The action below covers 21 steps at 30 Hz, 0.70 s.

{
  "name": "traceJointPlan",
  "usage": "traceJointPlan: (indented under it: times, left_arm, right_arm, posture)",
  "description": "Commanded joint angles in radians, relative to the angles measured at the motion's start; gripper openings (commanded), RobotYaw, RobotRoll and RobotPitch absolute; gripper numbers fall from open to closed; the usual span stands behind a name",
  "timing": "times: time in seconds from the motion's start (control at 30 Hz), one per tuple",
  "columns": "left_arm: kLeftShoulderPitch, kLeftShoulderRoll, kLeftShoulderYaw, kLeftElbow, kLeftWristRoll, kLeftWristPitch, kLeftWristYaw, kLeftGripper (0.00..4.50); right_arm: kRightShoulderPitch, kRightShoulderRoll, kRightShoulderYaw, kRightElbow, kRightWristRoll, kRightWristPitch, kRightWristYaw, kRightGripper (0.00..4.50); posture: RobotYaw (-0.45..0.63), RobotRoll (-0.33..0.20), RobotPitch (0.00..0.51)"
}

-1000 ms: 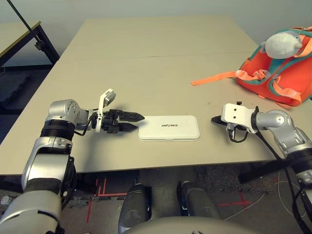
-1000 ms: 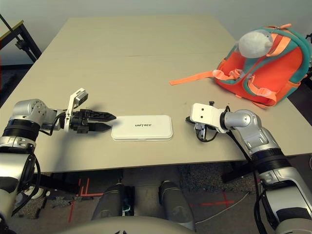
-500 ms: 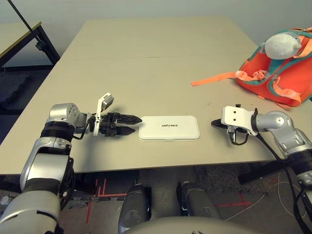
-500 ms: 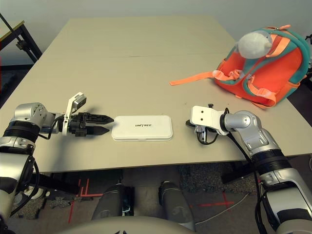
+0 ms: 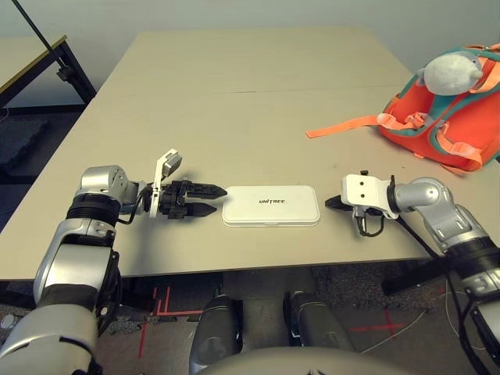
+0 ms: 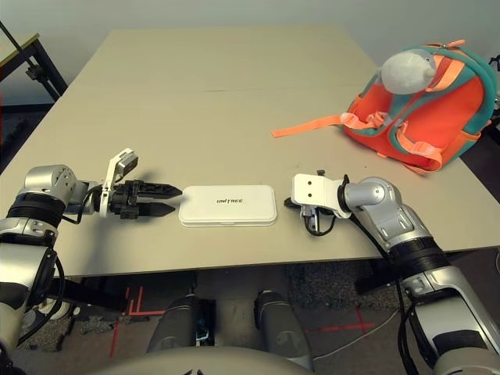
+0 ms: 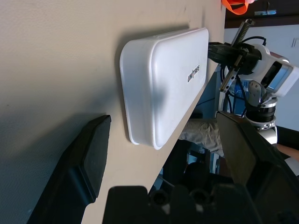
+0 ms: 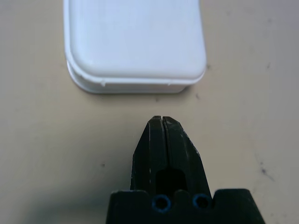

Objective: Put the pencil case into the backpack and zip it.

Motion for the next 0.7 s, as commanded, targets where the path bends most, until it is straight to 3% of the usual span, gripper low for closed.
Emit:
traceJointPlan:
  times: [0.03, 0.7]
  left_arm:
    - [-0.008, -0.01, -0.012, 0.006, 0.02, 0.008, 0.005, 4.5]
    - [-0.009, -0.027, -0.01, -0.004, 0.015, 0.012, 0.002, 4.5]
  right_arm:
    - [-0.017, 0.02, 0.029, 0.006, -0.015, 0.001, 0.003, 0.03]
    - [-0.027, 0.098, 0.071, -0.032, -0.027, 0.012, 0.024, 0.03]
  posture:
    - [-0.14, 0.0, 0.052]
    - [-0.14, 0.0, 0.058]
